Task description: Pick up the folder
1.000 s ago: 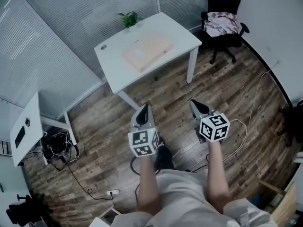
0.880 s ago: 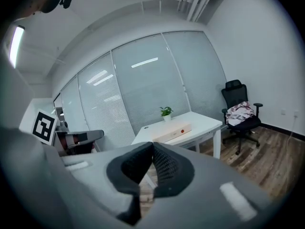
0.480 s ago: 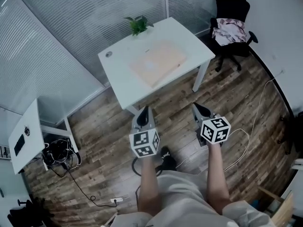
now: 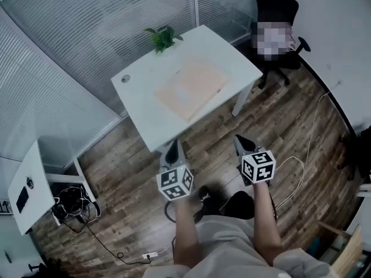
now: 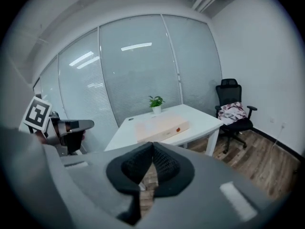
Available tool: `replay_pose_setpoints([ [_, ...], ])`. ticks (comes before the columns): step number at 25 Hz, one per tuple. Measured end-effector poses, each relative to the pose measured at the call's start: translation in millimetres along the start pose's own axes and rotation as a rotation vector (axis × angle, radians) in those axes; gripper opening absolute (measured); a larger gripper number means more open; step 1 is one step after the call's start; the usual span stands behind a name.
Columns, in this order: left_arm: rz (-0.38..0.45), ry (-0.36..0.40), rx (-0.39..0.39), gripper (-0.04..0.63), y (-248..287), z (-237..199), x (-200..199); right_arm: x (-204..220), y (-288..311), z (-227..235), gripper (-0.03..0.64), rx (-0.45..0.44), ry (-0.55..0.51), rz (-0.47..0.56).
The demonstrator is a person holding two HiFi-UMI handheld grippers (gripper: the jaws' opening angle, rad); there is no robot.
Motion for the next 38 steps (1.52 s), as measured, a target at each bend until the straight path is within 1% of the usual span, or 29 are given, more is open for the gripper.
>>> replay_pose_setpoints([
  [2, -0.01, -0.007, 0.006, 0.008, 5, 3, 4, 0, 3, 9, 0.002, 0.03, -0.002, -0.023],
  [4, -0.015, -0.009, 0.005, 0.008, 11, 5, 5, -4, 8, 16, 0.002, 0.033, 0.01, -0.023],
  [6, -0.019, -0.003, -0.004, 0.008, 16, 6, 4, -10, 19, 21, 0.002, 0.023, 0.01, -0.025],
  [8, -0.032, 0.01, -0.013, 0.008, 21, 7, 4, -17, 33, 21, 0.002, -0.007, 0.005, -0.032],
  [9, -0.043, 0.016, -0.015, 0.008, 24, 5, 4, -21, 42, 17, 0.002, -0.036, 0.004, -0.034],
  [11, -0.06, 0.022, -0.029, 0.009, 29, -2, -1, -30, 63, 2, 0.002, -0.137, -0.009, -0.043],
  [13, -0.063, 0.026, -0.06, 0.009, 36, -10, -9, -42, 85, -12, 0.002, -0.253, -0.055, -0.066],
  [14, -0.063, 0.029, -0.077, 0.009, 40, -13, -14, -49, 94, -16, 0.002, -0.293, -0.086, -0.081],
  [17, -0.051, 0.028, -0.137, 0.009, 57, -24, -30, -72, 120, -19, 0.002, -0.373, -0.149, -0.114],
  [20, -0.029, -0.012, -0.184, 0.009, 78, -30, -42, -96, 141, -9, 0.002, -0.425, -0.162, -0.123],
  [23, -0.012, -0.05, -0.195, 0.009, 102, -21, -51, -120, 155, 14, 0.002, -0.429, -0.145, -0.119],
  [27, -0.018, -0.056, -0.212, 0.009, 132, -2, -57, -143, 165, 50, 0.002, -0.429, -0.146, -0.116],
  [30, -0.033, -0.048, -0.218, 0.009, 146, 15, -59, -153, 173, 80, 0.002, -0.391, -0.108, -0.101],
  [32, -0.056, -0.026, -0.222, 0.009, 152, 21, -57, -156, 179, 95, 0.002, -0.369, -0.077, -0.098],
  [34, -0.082, -0.012, -0.237, 0.009, 154, 20, -54, -154, 185, 103, 0.002, -0.359, -0.074, -0.113],
  [38, -0.099, -0.039, -0.283, 0.009, 156, 11, -48, -149, 199, 107, 0.002, -0.372, -0.048, -0.137],
])
Point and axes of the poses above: the fingertips, and each gripper's own axes: y forward along the fingers, z to its right, x out of its underside, the point moved 10 cm from there along -y, backward along the fingers, and after that the axes turned 11 degrees about y, right-handed, at the moved point
